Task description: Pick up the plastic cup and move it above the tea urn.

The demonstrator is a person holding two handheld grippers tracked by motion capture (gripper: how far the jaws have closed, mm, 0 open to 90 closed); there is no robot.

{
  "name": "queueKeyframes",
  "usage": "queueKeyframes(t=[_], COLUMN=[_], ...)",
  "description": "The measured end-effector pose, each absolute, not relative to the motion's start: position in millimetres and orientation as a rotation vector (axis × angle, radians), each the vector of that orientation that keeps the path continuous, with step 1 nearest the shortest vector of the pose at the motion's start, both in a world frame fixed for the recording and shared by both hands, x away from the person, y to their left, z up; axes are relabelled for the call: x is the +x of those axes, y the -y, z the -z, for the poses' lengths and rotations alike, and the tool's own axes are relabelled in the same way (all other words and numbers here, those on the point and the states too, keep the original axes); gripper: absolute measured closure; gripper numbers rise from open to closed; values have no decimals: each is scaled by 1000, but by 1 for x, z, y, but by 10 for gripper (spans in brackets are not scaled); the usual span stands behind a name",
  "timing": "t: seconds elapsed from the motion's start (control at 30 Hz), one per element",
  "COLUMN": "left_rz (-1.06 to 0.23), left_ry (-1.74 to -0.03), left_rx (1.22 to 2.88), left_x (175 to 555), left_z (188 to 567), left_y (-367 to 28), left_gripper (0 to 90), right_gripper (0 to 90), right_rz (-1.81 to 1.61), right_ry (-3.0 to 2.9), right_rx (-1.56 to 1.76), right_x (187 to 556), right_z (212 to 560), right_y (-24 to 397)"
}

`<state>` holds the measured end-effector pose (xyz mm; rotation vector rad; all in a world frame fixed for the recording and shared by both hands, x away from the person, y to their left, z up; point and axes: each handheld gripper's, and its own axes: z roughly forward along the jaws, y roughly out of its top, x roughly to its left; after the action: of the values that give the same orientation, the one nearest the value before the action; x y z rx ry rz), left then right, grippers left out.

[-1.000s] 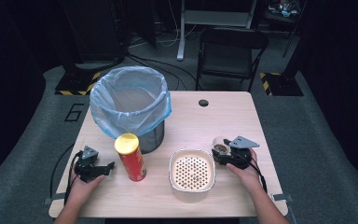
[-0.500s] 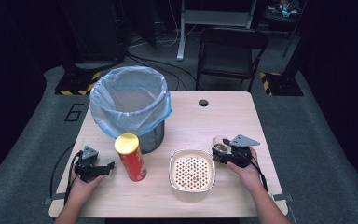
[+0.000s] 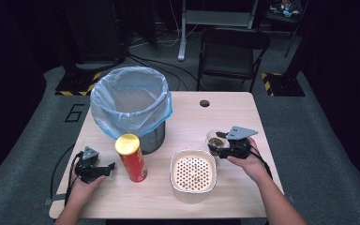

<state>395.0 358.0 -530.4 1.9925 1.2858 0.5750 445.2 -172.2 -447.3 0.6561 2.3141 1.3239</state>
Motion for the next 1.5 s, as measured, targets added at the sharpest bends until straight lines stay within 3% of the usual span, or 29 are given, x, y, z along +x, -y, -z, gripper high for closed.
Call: queueKeyframes(t=[0.3,0.6,1.5], left_rz=[-575,-575,-575], left_ry=[-1286,-1286,-1286], left_rx=[1992,1992,1992], left_x=[395,395,395], left_z=[530,530,530], left_y=[-358,-358,-358], left_gripper=[139,140,140], right_gripper=[363,369,373], right_rz=[-1428,-1466,-1105], right_ry=[-2346,-2336,-2153], right_rx=[462,304,-122], right_x=[459,468,435], right_z=[406,386,402], right_y=[151,136,104])
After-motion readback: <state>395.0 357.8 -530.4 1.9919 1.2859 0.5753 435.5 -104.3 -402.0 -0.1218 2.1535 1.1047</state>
